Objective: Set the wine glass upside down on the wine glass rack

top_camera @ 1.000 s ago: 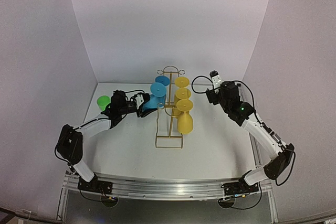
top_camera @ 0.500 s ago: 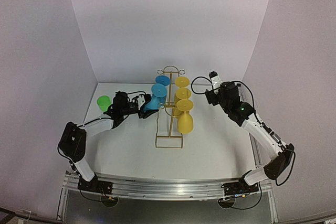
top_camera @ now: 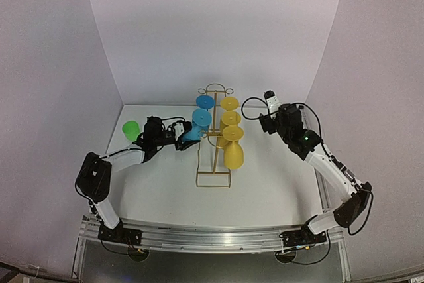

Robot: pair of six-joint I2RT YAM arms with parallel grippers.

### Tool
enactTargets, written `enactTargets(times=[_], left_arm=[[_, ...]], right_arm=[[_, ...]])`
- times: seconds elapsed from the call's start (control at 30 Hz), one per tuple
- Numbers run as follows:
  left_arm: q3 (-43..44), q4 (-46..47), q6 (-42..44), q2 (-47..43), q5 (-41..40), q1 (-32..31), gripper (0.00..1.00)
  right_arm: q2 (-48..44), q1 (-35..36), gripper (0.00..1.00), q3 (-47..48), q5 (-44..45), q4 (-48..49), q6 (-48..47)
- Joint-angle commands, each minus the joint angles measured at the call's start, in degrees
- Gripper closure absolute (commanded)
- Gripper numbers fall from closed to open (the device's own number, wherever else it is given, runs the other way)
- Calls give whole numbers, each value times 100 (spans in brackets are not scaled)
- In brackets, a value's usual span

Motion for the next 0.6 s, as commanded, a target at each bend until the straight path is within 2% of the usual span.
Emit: enactTargets(times=[0.0,0.1,0.17,0.43,0.5,0.57], left_arm=[[75,166,185,157,237,-12,50],[57,145,132,212,301,-13,47],[58,143,7,251,375,-14,42],[68,81,-390,316,577,-15,6],[54,85,-395,303,537,-16,1],[24,74,-387,257,480,-15,0]], right_arm=[[-290,-23,15,-91,-44,99,6],[-333,-26,15,-150,-40,101,10],[-343,-26,15,-162,-43,100,16],[-315,-23,15,-126,-104,101,-33],[-317,-25,15,-114,-127,100,-41],[-322,-25,15,-113,-128,101,-48]])
